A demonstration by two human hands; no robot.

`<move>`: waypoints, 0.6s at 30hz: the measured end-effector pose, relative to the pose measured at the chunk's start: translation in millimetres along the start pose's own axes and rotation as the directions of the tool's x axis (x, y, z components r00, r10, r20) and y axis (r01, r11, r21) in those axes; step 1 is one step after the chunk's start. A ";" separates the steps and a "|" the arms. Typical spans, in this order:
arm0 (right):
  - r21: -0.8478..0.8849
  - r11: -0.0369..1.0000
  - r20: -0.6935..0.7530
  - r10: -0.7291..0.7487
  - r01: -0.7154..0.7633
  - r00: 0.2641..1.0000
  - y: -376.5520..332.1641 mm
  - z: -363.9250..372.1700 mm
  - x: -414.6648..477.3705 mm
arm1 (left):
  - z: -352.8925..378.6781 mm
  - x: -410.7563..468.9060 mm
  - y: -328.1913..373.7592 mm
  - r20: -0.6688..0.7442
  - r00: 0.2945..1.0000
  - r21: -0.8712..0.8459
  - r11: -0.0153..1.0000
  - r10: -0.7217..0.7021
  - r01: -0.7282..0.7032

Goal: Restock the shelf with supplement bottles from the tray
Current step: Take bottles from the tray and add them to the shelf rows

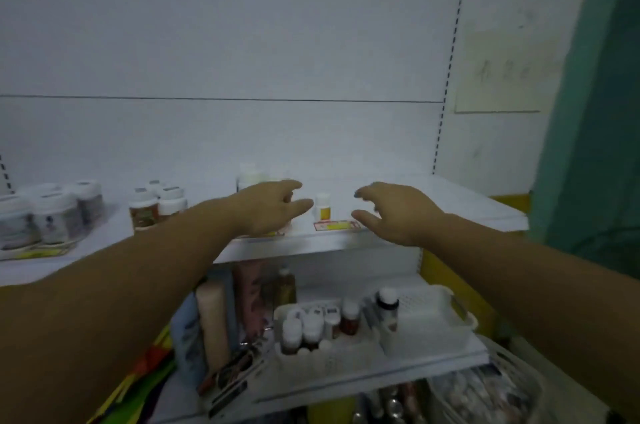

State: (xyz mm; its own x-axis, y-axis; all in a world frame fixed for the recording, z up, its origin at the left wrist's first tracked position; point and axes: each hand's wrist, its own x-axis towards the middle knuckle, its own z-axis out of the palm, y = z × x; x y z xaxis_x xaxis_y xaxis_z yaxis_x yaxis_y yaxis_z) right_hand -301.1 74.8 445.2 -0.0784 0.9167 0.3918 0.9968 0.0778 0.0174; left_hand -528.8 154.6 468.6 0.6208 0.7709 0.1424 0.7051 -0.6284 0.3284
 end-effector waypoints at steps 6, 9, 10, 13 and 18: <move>-0.017 1.000 0.282 0.005 0.000 0.959 27.0 61.6 -86.5 | 107.7 -26.4 -3.6 0.276 0.961 -0.052 0.998 -0.021 0.037; 0.044 0.996 0.334 0.061 -0.080 0.940 45.6 86.9 -95.9 | 136.1 -19.2 -3.5 0.310 0.949 -0.080 0.993 -0.055 0.084; 0.072 0.991 0.347 0.079 -0.111 0.934 52.0 94.8 -97.1 | 145.8 -13.0 -3.2 0.314 0.947 -0.085 0.991 -0.070 0.101; 0.083 0.984 0.378 0.113 -0.155 0.919 75.1 128.7 -99.8 | 176.6 9.8 -0.7 0.333 0.936 -0.151 0.973 -0.115 0.173; 0.252 0.920 0.390 0.188 -0.301 0.901 114.9 212.8 -101.7 | 245.4 61.1 -6.3 0.373 0.916 -0.243 0.938 -0.146 0.248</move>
State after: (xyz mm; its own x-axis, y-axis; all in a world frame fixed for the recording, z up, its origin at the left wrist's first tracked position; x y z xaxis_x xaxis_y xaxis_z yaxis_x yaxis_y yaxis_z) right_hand -181.7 74.0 211.6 0.1112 0.9938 -0.0027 0.9366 -0.1057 -0.3339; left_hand -411.2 180.2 246.1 0.5936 0.7597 -0.2654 0.7319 -0.3727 0.5704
